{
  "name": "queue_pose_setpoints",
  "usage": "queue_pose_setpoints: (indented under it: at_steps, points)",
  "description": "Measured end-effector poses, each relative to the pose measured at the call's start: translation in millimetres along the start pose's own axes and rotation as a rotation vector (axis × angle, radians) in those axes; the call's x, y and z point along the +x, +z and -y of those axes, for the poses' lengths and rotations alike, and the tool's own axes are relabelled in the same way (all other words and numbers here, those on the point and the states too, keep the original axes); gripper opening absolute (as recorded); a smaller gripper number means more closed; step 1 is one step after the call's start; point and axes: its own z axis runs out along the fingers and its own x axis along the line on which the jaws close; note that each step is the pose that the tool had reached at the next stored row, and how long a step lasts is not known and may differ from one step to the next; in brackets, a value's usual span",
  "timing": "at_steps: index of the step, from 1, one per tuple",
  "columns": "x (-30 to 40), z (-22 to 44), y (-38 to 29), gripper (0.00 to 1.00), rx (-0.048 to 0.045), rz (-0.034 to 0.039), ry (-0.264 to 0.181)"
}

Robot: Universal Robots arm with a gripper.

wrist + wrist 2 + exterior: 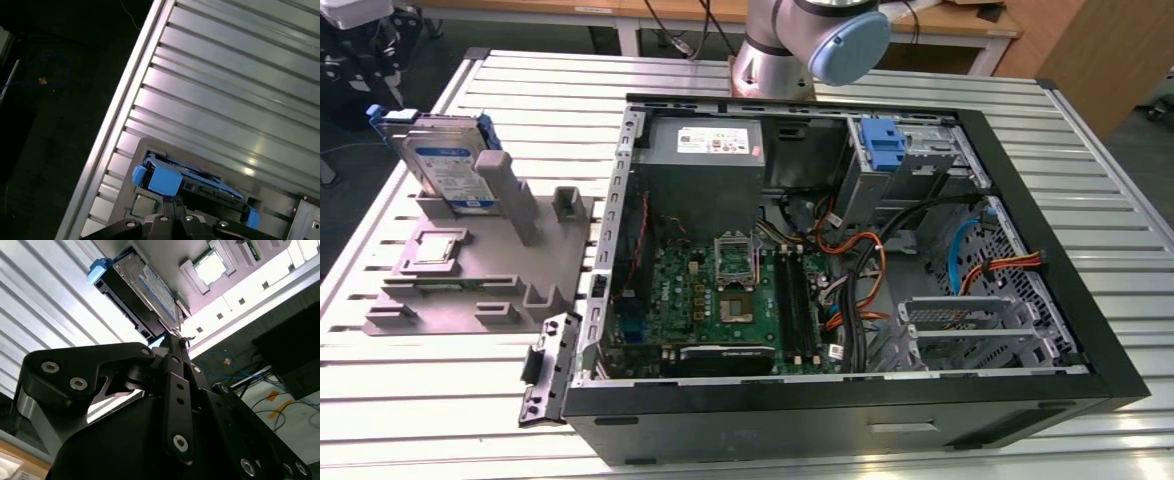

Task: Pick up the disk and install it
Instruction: 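Pick up the disk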

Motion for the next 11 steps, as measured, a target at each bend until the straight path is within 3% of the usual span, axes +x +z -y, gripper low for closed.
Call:
queue_pose_setpoints:
  at_steps: [11]
  points:
    - [0.0, 0.1, 0.7, 0.10, 0.0000, -0.0099, -0.199]
